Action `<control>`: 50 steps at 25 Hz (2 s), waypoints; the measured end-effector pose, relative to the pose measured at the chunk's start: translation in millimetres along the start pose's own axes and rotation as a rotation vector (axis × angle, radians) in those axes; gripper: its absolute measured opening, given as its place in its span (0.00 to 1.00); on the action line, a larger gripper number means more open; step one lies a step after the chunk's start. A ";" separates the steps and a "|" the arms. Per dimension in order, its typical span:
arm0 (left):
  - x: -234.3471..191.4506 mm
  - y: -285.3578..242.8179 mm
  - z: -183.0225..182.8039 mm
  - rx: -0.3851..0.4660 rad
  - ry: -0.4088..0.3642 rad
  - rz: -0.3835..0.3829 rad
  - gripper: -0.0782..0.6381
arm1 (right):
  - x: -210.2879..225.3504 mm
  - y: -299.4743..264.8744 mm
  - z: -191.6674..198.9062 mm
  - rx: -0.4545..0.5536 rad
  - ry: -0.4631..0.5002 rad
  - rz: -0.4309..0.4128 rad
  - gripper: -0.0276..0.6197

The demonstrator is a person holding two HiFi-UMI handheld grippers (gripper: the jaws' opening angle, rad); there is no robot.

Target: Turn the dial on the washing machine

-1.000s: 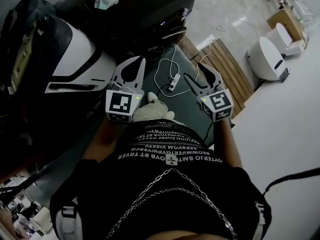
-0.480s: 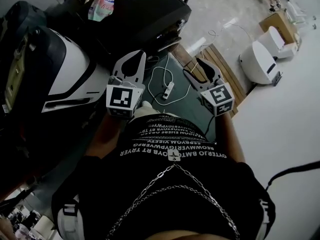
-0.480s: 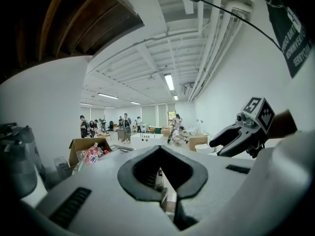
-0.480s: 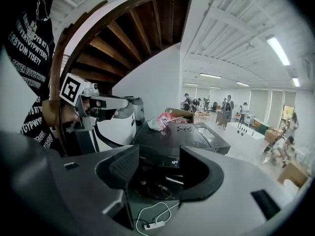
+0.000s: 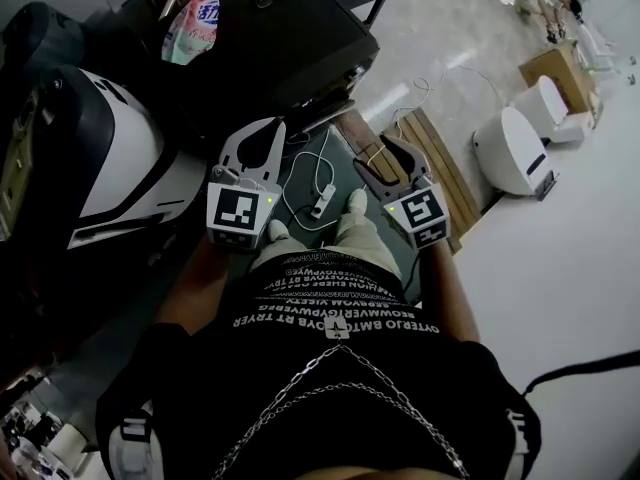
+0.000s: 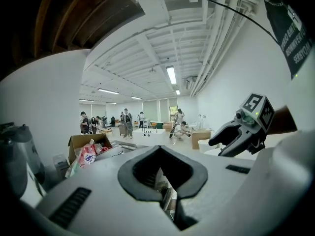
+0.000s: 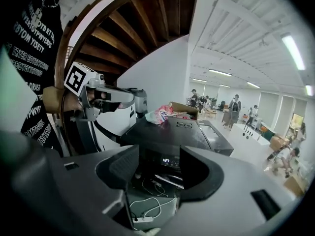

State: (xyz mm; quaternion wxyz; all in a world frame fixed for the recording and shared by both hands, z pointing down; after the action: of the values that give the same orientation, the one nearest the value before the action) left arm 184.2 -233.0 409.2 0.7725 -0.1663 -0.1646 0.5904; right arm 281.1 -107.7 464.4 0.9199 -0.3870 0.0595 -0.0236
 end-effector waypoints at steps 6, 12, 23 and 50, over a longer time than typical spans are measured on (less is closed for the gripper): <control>4.0 -46.2 -29.6 -0.016 0.046 -0.114 0.12 | 65.2 -36.3 0.6 -0.006 0.054 -0.136 0.43; -2.2 -76.1 -50.1 -0.024 0.096 -0.240 0.12 | 126.4 -81.8 -8.2 -0.008 0.148 -0.222 0.43; -4.1 -82.0 -30.2 -0.100 0.263 -0.459 0.12 | 189.6 -173.7 28.5 -0.143 0.309 -0.338 0.43; 43.8 -43.9 26.0 -0.219 0.390 -0.676 0.12 | 229.2 -320.4 116.9 -0.363 0.425 -0.204 0.45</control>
State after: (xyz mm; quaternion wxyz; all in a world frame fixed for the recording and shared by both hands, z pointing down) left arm 221.0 -199.9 454.7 0.9175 -0.2932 -0.1222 0.2392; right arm 524.2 -269.5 753.6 0.7953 -0.5357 0.2147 -0.1856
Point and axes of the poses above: the fingertips, and each gripper's own axes: y backward along the fingers, x to its right, z out of its underside, the point moved 1 cm from there along y, backward along the fingers, and after that the axes turned 14 degrees about -x, right-handed, at the moved point
